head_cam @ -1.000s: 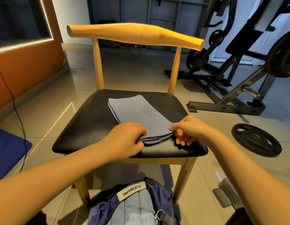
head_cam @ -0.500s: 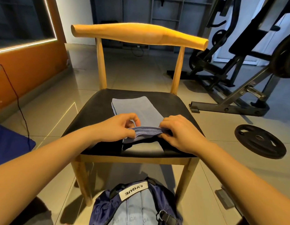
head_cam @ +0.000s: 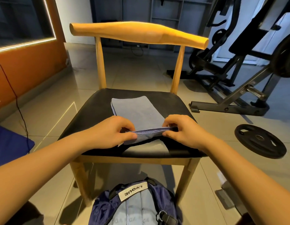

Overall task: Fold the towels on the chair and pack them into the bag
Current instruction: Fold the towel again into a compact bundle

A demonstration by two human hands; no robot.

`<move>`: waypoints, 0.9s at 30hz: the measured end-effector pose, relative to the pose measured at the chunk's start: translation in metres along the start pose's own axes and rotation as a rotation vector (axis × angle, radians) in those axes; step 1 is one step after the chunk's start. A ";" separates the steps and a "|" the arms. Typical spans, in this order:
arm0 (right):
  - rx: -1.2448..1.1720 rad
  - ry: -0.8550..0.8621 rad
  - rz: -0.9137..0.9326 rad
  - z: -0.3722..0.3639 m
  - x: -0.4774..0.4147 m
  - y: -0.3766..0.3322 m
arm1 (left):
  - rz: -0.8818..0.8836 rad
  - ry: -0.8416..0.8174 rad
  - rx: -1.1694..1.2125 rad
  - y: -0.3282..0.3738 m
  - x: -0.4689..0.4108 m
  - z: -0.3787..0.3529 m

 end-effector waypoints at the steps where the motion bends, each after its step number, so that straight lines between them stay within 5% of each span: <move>1: -0.045 0.002 -0.013 0.002 0.000 0.003 | 0.036 -0.019 0.040 -0.003 0.000 -0.001; 8: -0.027 -0.166 -0.099 -0.003 -0.004 0.009 | 0.264 -0.170 0.155 -0.010 0.001 -0.004; 20: 0.032 -0.216 -0.214 -0.016 -0.019 0.007 | 0.543 -0.182 0.197 -0.024 0.008 -0.001; 27: 0.108 0.118 -0.199 -0.007 -0.012 0.009 | 0.448 0.022 -0.055 -0.022 0.011 -0.008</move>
Point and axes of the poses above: each hand's wrist, its own x-axis away from the middle knuckle, its own z-axis out of the back of the hand, y = z × x, the point moved 4 cm from there along -x, towards the middle knuckle, and after that the axes turned 4 degrees about -x, right-handed, at the moved point
